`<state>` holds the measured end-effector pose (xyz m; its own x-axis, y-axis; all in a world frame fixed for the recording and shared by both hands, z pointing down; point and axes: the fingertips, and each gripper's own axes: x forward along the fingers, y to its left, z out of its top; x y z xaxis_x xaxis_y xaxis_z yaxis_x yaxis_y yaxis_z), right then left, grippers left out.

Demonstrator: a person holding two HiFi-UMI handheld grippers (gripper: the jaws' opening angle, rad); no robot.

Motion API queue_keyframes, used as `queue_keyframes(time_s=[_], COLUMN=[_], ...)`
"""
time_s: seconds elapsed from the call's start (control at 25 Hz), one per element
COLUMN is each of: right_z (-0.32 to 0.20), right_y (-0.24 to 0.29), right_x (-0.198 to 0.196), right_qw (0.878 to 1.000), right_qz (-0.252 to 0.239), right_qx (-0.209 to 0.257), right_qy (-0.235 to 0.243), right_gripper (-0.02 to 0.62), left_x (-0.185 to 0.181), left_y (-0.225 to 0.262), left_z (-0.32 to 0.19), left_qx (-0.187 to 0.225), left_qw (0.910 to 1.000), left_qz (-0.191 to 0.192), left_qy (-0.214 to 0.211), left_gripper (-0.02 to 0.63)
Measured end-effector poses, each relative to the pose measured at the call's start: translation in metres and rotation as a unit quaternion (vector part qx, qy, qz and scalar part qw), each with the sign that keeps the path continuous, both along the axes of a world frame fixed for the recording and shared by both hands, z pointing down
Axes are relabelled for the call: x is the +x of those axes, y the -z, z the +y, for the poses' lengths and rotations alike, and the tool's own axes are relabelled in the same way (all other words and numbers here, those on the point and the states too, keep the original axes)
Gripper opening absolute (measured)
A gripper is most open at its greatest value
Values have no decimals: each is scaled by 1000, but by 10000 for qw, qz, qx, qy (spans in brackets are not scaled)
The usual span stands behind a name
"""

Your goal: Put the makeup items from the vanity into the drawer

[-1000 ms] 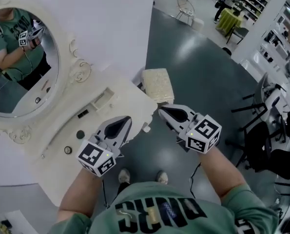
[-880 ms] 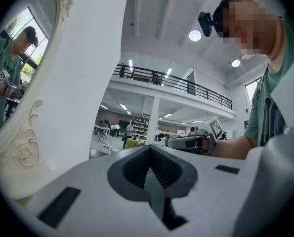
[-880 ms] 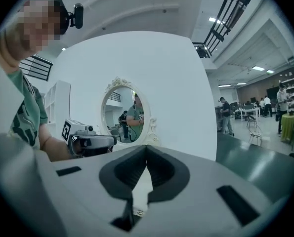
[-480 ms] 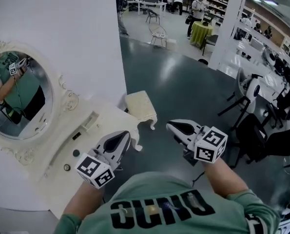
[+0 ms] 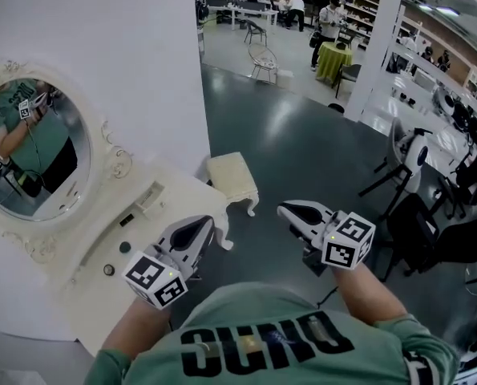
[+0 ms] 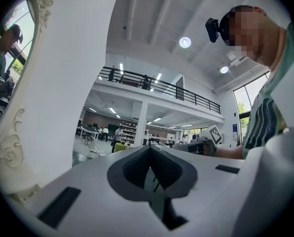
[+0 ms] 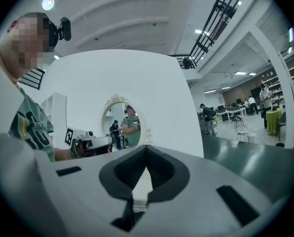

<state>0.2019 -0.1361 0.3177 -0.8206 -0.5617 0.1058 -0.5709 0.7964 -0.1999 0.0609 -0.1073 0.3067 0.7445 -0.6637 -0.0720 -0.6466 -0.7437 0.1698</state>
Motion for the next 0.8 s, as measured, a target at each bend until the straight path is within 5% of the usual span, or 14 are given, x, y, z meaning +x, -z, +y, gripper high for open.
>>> queue_keyframes(time_s=[0.8], right_z=[6], right_y=[1], right_x=[-22], right_qw=[9993], right_qz=[135], right_qx=[162], right_qy=[315], right_gripper=[9], left_x=[-24], left_y=[0], left_z=[9], left_qx=[-96], left_qw=[9996], left_qz=[72], left_qy=[247], left_gripper=[8])
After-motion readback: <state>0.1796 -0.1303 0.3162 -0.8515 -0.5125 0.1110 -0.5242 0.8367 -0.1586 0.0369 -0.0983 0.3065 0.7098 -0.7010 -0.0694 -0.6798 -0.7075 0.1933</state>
